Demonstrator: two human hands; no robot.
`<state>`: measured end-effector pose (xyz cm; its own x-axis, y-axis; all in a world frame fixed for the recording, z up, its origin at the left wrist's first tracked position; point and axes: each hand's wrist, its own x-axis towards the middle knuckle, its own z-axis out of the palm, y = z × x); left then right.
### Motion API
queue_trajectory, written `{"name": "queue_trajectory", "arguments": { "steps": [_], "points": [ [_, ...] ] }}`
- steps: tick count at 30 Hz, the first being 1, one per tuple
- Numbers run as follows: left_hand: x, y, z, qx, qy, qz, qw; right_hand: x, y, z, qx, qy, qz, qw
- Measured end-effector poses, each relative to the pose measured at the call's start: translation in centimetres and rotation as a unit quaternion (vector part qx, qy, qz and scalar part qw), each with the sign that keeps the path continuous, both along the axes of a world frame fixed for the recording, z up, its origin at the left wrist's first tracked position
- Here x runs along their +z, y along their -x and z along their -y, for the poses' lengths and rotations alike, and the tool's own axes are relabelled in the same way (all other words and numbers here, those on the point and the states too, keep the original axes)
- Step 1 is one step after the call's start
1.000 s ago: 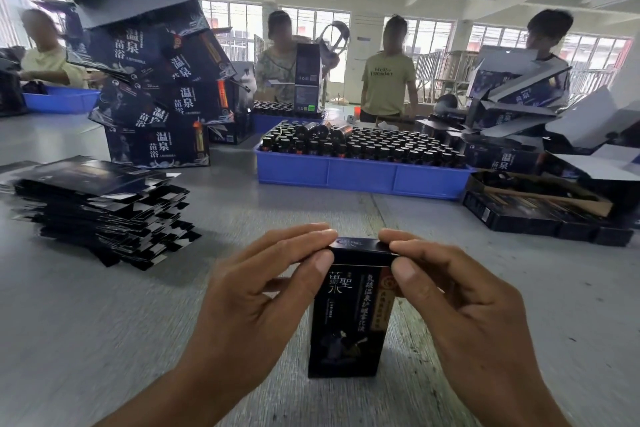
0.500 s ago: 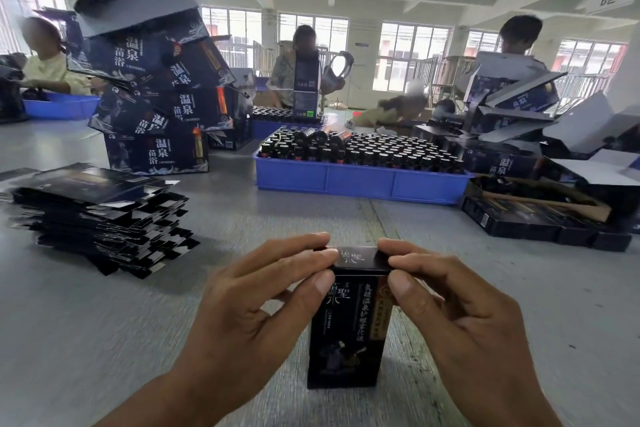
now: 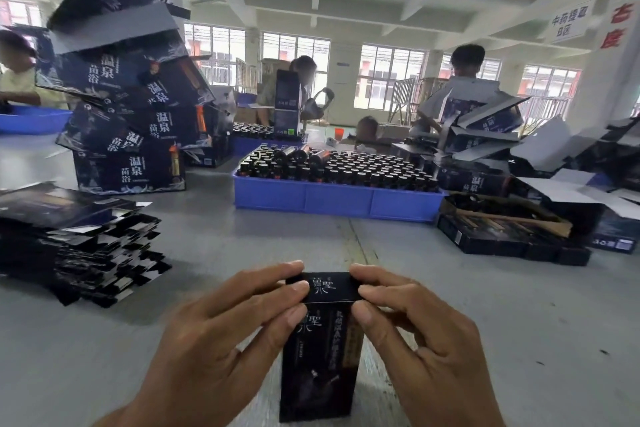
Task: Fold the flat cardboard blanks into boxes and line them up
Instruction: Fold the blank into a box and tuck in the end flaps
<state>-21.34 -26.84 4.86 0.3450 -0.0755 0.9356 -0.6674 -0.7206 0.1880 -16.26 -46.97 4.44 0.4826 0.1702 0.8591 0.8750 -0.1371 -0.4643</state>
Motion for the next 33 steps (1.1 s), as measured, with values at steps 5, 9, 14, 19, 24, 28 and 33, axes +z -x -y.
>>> {"name": "queue_trajectory", "arguments": {
  "steps": [5, 9, 14, 19, 24, 28, 33],
  "points": [
    [-0.1, -0.1, -0.3, 0.020, -0.033, 0.013, 0.999, -0.1, -0.2, 0.2, -0.010, 0.006, 0.016, 1.000],
    [-0.4, -0.3, -0.6, 0.018, -0.060, 0.004, 0.998, -0.2, -0.3, 0.1, -0.013, 0.010, -0.005, 1.000],
    [-1.1, -0.1, -0.7, 0.007, -0.046, -0.107, 0.993, -0.3, -0.2, 0.2, -0.019, 0.035, -0.049, 0.998],
    [-1.7, 0.0, -0.6, -0.055, 0.112, -0.255, 0.959, -1.5, -0.4, 0.5, -0.032, 0.174, -0.156, 0.972],
    [-2.0, -0.9, -1.3, -0.067, 0.259, -0.271, 0.925, -2.0, -0.4, 0.2, -0.028, 0.299, -0.205, 0.931],
    [-2.3, -1.7, -2.1, -0.073, 0.388, -0.279, 0.875, -2.1, 0.0, -0.3, -0.051, 0.372, -0.145, 0.915],
    [-3.3, -2.7, -1.0, -0.110, 0.424, -0.311, 0.843, -2.8, -0.2, -0.6, -0.107, 0.406, -0.125, 0.899]
  ]
}}
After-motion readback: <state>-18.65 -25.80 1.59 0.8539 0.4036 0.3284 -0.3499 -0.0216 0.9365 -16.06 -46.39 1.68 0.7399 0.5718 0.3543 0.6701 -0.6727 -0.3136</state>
